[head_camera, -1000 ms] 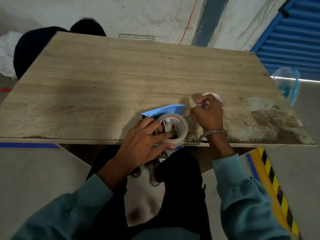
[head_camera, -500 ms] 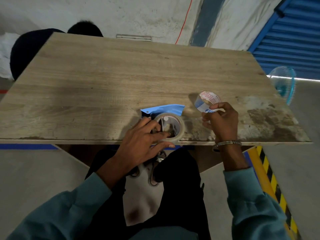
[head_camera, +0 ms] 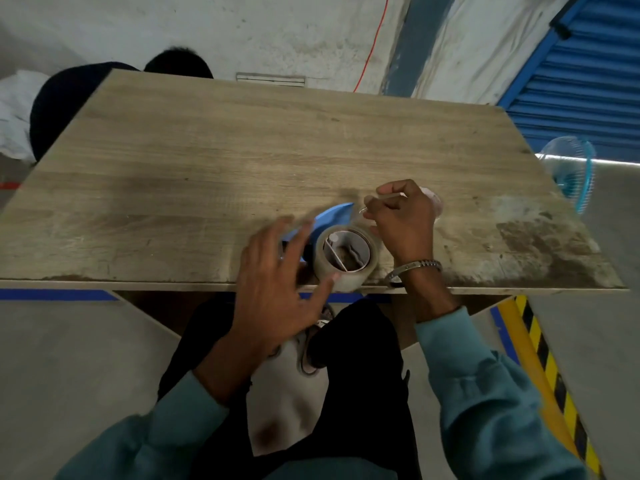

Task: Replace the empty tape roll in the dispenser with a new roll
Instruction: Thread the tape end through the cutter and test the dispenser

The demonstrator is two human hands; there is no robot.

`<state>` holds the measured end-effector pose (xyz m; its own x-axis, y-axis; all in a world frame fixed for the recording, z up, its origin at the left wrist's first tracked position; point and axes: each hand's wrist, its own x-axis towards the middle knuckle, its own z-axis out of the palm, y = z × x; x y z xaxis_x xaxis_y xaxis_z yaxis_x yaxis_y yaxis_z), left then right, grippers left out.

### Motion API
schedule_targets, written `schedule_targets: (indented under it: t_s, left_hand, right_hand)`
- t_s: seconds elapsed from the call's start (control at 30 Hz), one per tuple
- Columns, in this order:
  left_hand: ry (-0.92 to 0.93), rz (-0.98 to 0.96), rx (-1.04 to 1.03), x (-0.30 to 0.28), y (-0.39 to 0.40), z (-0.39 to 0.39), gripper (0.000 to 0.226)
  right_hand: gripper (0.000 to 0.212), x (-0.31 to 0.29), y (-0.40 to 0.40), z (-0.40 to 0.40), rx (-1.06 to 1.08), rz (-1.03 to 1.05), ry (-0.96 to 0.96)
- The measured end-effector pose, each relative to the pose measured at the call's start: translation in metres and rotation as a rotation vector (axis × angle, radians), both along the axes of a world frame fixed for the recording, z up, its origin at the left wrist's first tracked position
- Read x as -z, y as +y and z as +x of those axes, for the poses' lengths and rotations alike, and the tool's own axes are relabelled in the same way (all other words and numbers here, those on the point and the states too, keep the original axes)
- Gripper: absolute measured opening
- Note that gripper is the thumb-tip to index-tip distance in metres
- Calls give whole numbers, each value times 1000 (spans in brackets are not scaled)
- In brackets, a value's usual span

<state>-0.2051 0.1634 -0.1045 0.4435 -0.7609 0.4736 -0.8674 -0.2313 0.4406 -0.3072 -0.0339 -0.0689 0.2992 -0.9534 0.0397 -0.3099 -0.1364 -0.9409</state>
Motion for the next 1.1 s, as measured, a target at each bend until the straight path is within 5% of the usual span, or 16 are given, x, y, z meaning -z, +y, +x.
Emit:
schedule_targets:
  t_s: [0.07,0.13,0.4,0.53,0.77,0.93,1.1]
  left_hand:
    - [200,79,56,1,-1,25,89]
    - [408,120,184,3,-2,38,76]
    - [645,16,268,17,-13,59,39]
    - [557,90,355,7,-21,79,41]
    - [389,150,362,0,-49,94,44]
    - [449,-13,271,-11,-61,80,49]
    - [344,-37,248,-12,-65,68,34]
  right_hand:
    - [20,3,4,3,1,-4,-11]
    - [20,5,14,8,34,-40,-19]
    - [24,18,55,25,183,-388,148]
    - [25,15,50,26,17,-468,121]
    - [40,9,26,25,-307,-239,-70]
    - [37,8,18,38,-312,-194,42]
    - [41,-5,11,36,-270,105,-111]
